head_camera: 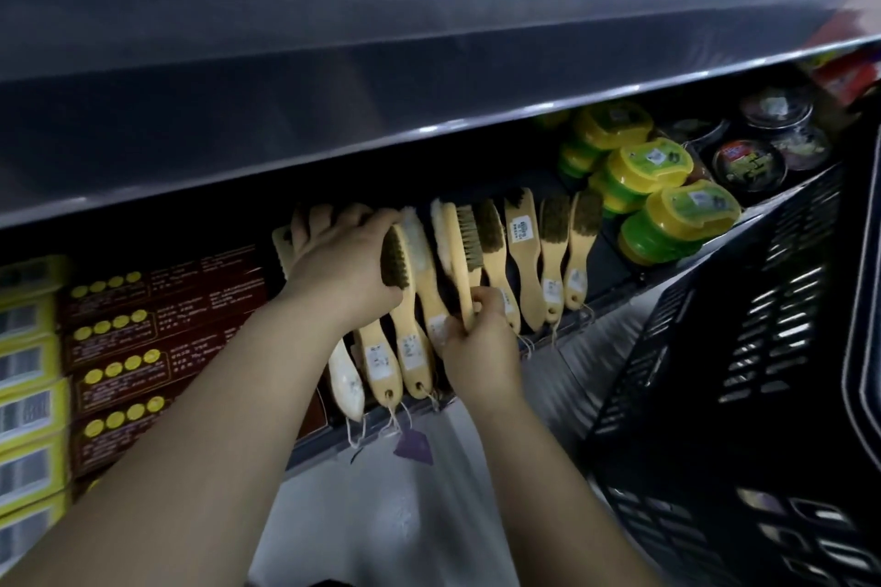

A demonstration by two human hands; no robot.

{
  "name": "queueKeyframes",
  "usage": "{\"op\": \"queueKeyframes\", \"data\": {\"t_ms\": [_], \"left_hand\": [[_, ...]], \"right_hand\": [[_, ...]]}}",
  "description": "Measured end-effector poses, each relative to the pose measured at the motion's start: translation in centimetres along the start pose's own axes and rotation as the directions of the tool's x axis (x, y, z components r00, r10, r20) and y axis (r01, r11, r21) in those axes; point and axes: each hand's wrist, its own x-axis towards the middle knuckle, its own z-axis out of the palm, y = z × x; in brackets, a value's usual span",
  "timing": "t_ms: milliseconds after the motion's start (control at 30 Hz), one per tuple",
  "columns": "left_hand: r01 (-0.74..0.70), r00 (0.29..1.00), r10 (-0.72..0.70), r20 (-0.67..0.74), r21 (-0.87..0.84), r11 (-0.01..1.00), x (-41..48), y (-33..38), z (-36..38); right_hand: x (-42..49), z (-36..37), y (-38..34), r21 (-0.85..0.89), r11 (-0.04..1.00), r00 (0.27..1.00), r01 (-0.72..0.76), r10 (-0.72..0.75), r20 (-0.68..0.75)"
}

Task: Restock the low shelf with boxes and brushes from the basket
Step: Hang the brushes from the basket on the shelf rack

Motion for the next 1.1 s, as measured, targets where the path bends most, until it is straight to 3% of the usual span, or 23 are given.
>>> {"op": "queueKeyframes", "data": {"t_ms": [233,467,567,700,933,1100], "left_hand": [[0.04,0.999,-0.041,0.022,0.022,0.999,0.4,0.1,0.1],[0.056,0.998,-0.057,0.037,0.039,0.998,0.6,0.3,0.3],[0.051,0.998,-0.052,0.043,0.023,0.998,0.6,0.2,0.4],[0.044,0.998,-0.045,0.033,0.024,0.999,0.5,0.1,0.4],[0.02,0.999,-0.021,0.027,0.036,0.999,0.4,0.3,0.1],[-0.005,1.0,0.005,-0.001,0.059,0.998,0.2,0.2,0.2]], "right_hand": [[0.0,-0.6,-0.1,-0.291,0.95,0.991,0.11,-0.126,-0.035],[-0.6,0.6,-0.4,-0.298,0.933,0.959,0.203,-0.251,-0.133],[0.0,1.1,-0.3,-0.369,0.922,0.982,0.119,-0.164,-0.093],[0.7,0.5,-0.1,-0.291,0.957,0.99,0.019,-0.058,-0.126],[-0.4,1.0,0.1,-0.272,0.95,0.968,0.155,-0.201,-0.148],[-1.6,2.0,0.3,-0.352,0.9,0.956,0.258,-0.291,-0.044]]}}
